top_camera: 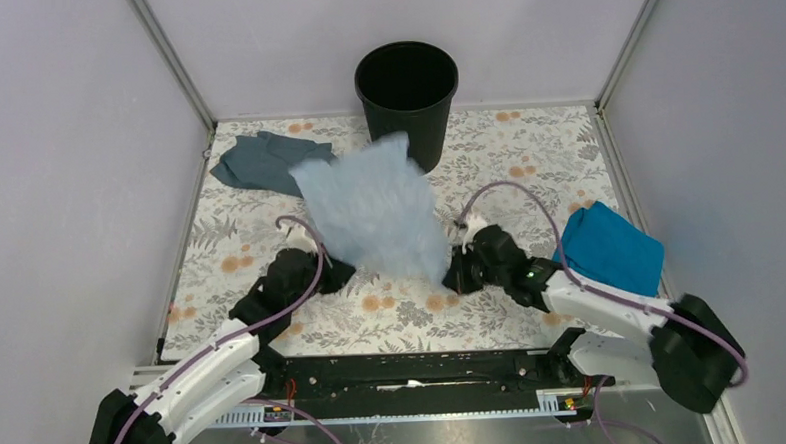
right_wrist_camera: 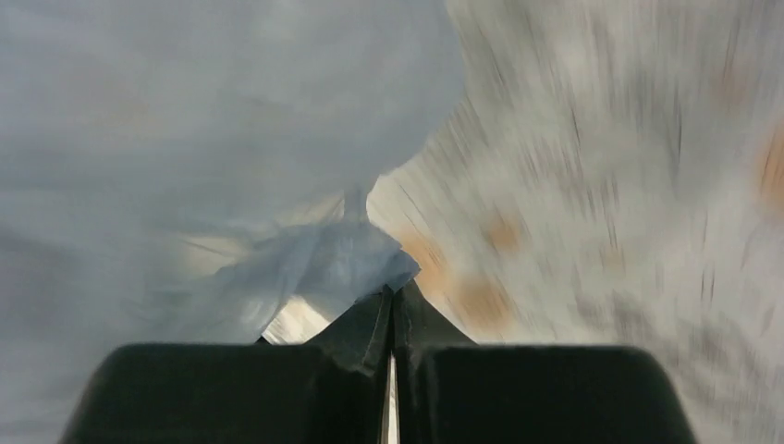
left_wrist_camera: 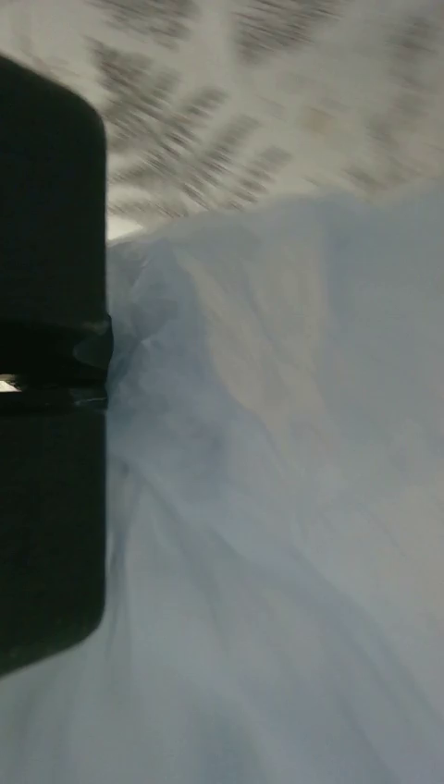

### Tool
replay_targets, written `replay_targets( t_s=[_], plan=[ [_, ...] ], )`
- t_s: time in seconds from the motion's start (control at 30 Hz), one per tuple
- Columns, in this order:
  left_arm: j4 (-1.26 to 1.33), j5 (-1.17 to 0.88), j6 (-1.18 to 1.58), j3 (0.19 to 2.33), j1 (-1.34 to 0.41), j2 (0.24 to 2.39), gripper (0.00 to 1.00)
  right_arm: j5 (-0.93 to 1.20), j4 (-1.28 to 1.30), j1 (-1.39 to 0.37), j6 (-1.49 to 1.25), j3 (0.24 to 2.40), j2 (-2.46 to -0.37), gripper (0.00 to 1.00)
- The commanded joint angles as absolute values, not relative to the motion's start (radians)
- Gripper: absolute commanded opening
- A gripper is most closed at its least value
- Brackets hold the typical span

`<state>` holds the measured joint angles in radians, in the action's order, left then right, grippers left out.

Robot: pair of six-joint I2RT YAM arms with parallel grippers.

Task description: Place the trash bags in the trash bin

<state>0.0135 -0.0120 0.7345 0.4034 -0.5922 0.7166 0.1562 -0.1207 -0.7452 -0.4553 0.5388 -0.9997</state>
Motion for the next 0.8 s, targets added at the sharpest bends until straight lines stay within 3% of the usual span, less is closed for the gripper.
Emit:
replay_targets(
  t_s=[0.0, 0.17, 0.23, 0.3, 0.37, 0.5, 0.6, 0.67, 0.77],
  plan=[
    [0.111, 0.006, 0.809, 0.474, -0.581, 0.685, 0.0, 0.213, -0.078, -0.746, -0.44, 0.728, -1.033, 0.0],
    [-0.1, -0.207, 0.581, 1.244, -0.583, 0.97, 0.0, 0.19, 0.338, -0.746, -0.193, 1.47, -1.181, 0.0],
    [-0.037, -0.352, 0.597, 1.399, -0.595, 1.011, 0.0, 0.23, 0.366, -0.746, -0.173, 1.622, -1.18, 0.0],
    [0.106, -0.372, 0.615, 1.3, -0.61, 0.946, 0.0, 0.237, 0.287, -0.746, -0.175, 1.543, -1.105, 0.0],
    [0.22, -0.297, 0.614, 1.064, -0.613, 0.839, 0.0, 0.188, 0.162, -0.746, -0.193, 1.328, -0.993, 0.0],
    [0.003, 0.014, 0.701, 0.637, -0.61, 0.75, 0.0, 0.02, 0.082, -0.746, -0.329, 0.858, -0.883, 0.0],
    [-0.093, -0.017, 0.737, 0.475, -0.595, 0.803, 0.0, 0.122, 0.016, -0.746, -0.448, 0.62, -0.954, 0.0],
    [-0.119, -0.033, 0.734, 0.482, -0.572, 0.804, 0.0, 0.131, 0.013, -0.746, -0.449, 0.615, -0.977, 0.0],
    [-0.124, -0.004, 0.644, 0.684, -0.554, 0.777, 0.0, 0.071, 0.103, -0.746, -0.35, 0.82, -0.978, 0.0]
  ],
)
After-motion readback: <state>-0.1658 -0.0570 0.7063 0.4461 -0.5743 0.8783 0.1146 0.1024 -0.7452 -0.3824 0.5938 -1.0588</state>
